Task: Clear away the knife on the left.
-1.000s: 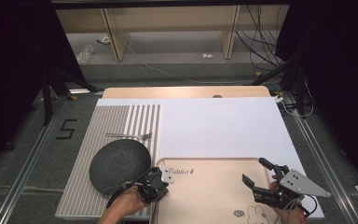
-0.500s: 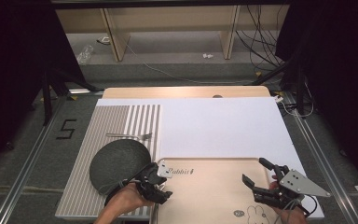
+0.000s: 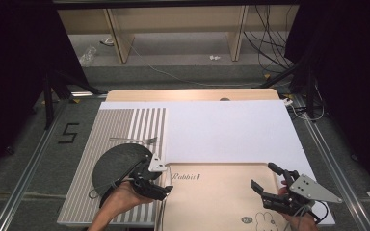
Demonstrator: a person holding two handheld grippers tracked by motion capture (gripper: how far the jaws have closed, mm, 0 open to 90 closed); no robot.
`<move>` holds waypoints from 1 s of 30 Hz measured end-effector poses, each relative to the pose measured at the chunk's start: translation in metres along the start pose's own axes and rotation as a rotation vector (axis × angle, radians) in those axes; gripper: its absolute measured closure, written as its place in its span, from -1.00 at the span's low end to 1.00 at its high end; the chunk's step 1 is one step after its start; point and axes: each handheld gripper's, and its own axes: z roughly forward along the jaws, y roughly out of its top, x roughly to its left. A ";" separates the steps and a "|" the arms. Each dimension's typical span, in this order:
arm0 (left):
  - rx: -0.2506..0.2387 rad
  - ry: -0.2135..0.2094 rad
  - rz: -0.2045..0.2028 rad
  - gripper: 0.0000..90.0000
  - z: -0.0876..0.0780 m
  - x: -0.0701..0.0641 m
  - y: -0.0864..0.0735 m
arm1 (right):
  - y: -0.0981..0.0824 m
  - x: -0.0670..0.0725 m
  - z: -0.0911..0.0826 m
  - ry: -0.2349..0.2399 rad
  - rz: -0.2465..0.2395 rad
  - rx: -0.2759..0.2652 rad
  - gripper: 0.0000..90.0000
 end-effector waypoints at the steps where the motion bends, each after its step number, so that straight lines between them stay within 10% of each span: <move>1: -0.003 0.008 -0.006 -0.36 -0.001 0.002 0.000 | 0.000 0.000 0.000 -0.001 0.000 0.000 -0.55; 30: -0.135 0.093 -0.161 -0.55 -0.038 0.052 -0.011 | -0.002 -0.002 0.000 0.003 0.008 -0.003 -0.55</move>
